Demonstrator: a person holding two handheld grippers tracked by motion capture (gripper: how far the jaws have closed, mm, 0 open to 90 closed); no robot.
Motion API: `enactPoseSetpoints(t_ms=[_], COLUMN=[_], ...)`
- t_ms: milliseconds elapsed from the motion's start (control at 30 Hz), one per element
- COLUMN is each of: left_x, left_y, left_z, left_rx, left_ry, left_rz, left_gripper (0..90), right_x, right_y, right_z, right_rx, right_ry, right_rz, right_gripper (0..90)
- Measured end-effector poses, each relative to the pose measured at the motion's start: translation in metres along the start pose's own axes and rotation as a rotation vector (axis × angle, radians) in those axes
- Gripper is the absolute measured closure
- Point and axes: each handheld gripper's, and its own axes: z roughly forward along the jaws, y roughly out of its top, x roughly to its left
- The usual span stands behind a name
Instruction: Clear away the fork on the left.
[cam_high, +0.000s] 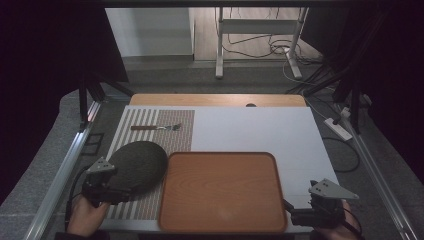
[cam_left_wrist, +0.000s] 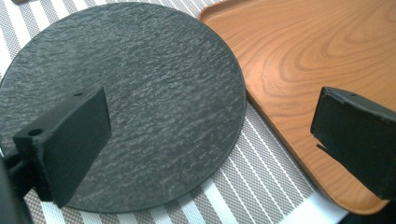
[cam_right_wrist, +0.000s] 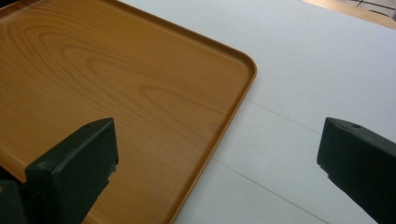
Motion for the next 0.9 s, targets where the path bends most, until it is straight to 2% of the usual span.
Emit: enactPoseSetpoints(t_ms=[233, 533, 633, 900], left_x=[0.005, 0.017, 0.021, 0.029], left_y=[0.011, 0.026, 0.032, 0.043], left_z=[0.011, 0.027, 0.033, 0.048], left_rx=[0.000, -0.004, -0.007, 0.009], left_ry=[0.016, 0.021, 0.017, 0.022], left_rz=[0.027, 0.029, 0.014, 0.013], left_gripper=[0.0, 0.0, 0.0, 0.0], right_x=[0.000, 0.000, 0.000, 0.000], right_y=[0.000, 0.000, 0.000, 0.000], right_z=[0.000, 0.000, 0.001, 0.001], right_rx=[0.001, 0.005, 0.007, 0.011], right_ry=[0.003, 0.005, 0.006, 0.008], right_rz=[-0.003, -0.004, -0.004, -0.005], right_gripper=[0.0, 0.0, 0.0, 0.0])
